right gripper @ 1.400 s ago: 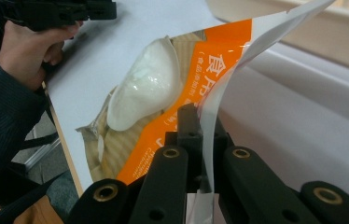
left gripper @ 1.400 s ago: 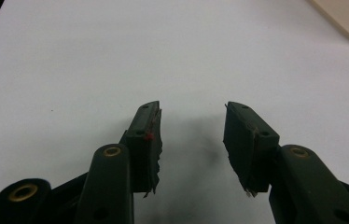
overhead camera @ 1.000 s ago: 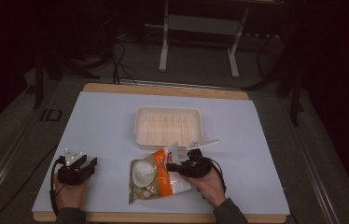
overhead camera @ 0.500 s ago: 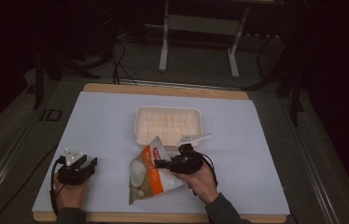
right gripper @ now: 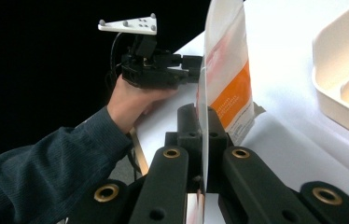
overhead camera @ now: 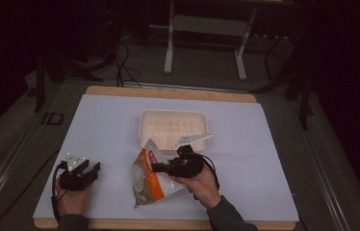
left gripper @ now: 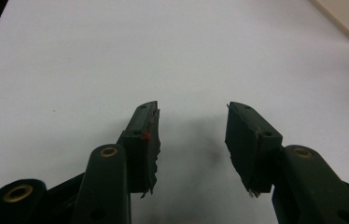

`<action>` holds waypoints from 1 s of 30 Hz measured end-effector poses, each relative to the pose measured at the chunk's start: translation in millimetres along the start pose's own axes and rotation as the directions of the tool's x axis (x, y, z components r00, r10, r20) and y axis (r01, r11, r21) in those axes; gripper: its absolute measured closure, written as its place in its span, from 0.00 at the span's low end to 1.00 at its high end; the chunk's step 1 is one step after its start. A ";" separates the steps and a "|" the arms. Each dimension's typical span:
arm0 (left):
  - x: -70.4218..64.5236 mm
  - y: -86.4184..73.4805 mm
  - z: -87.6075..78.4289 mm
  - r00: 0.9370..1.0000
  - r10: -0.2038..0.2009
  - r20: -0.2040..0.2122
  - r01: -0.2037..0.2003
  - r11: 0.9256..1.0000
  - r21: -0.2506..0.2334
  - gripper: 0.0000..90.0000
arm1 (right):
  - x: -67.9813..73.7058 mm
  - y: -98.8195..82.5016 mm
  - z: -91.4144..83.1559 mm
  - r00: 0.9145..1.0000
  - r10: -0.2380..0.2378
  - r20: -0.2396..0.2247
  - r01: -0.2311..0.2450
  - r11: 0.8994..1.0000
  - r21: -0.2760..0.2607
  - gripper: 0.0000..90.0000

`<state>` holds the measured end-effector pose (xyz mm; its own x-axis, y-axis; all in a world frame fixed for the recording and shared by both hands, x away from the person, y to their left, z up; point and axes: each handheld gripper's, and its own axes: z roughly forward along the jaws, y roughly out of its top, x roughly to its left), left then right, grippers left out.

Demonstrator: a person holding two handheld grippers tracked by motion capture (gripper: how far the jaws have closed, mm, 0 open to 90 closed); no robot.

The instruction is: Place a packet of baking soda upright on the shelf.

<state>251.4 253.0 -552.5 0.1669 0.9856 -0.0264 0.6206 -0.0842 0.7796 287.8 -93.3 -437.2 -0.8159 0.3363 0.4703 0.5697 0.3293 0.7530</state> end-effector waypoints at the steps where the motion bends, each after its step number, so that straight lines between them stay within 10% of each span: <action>1: -0.1 0.0 0.0 1.000 -0.002 -0.001 0.002 1.000 -0.001 0.60 | 1.2 1.1 -0.6 1.000 -0.001 -0.003 0.001 1.000 -0.001 1.00; 30: 0.2 -0.1 -0.4 1.000 -0.003 -0.004 0.003 1.000 -0.002 0.60 | 13.7 25.9 -28.4 0.999 -0.035 0.017 0.036 0.998 -0.043 1.00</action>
<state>251.0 253.2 -552.3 0.1617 0.9865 -0.0261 0.6194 -0.0809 0.7809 288.6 -105.2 -398.2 -0.8337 0.3394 0.4355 0.5353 0.3032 0.7884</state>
